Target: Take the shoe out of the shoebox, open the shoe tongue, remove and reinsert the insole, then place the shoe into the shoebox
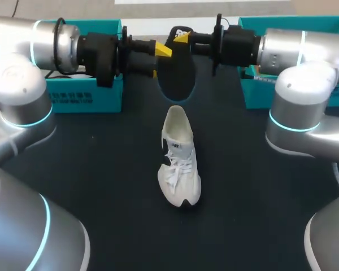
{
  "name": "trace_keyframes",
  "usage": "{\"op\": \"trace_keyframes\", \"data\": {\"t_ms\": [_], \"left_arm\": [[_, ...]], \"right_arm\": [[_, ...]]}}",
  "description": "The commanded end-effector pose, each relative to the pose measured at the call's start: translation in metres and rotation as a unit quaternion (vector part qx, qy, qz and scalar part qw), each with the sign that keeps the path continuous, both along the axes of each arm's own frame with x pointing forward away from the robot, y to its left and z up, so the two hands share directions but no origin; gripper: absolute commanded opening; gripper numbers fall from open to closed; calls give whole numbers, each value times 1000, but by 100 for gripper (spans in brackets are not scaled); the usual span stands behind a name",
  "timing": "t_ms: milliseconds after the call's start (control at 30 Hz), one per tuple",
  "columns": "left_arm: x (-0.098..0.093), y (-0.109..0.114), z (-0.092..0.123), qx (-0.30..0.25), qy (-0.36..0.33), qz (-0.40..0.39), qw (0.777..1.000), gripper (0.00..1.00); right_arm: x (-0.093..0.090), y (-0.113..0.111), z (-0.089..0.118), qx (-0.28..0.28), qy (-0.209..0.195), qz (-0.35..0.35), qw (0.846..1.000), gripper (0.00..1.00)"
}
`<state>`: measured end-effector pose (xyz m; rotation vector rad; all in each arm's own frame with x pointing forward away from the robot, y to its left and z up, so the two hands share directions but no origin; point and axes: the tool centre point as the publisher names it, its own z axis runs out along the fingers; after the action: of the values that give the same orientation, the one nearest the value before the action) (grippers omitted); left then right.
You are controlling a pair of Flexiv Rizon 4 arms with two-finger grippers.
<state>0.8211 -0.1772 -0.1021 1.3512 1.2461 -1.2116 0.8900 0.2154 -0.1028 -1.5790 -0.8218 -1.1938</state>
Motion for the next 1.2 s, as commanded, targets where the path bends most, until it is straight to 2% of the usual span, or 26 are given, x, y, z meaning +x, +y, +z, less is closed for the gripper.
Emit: {"op": "trace_keyframes", "data": {"t_ms": [33, 167, 200, 233, 267, 433, 467, 500, 600, 733, 933, 1200], "left_arm": [[0, -5, -2, -4, 0, -1, 1000, 43], [0, -9, -3, -8, 2, 1, 1000, 34], [0, -10, -4, -9, 1, 4, 1000, 29], [-1, -11, -4, -8, 0, 5, 1000, 20], [-1, -11, -4, -8, 1, 7, 1000, 0], [1, -9, -5, -11, 7, 14, 1000, 0], [2, -8, -5, -13, 8, 15, 1000, 0], [2, -7, -4, -13, 9, 15, 1000, 0], [0, -2, 0, -17, 12, 14, 1000, 0], [-5, 9, 1, -12, 12, 7, 1000, 0], [-9, 26, 3, -9, 16, 7, 1000, 0], [-16, 40, 15, -26, 11, 5, 1000, 0]], "right_arm": [[8, 16, 0, -3, 1, 0, 1000, 0], [6, 19, 1, -2, 0, -3, 1000, 0], [6, 20, 0, 0, -1, -7, 1000, 0], [5, 20, 0, 0, -1, -8, 1000, 0], [3, 20, 0, 3, -3, -9, 1000, 0], [-4, 21, 2, 5, -24, 4, 1000, 0], [-5, 22, 3, 5, -37, 10, 999, 35], [-8, 21, 3, -10, -32, 17, 999, 100], [-15, 16, 6, -9, -92, 36, 995, 100], [-29, 2, 7, -15, -136, 56, 989, 100], [-54, -19, 8, -22, -168, 98, 981, 100], [-79, -52, 12, -45, -197, 100, 974, 100]]}}
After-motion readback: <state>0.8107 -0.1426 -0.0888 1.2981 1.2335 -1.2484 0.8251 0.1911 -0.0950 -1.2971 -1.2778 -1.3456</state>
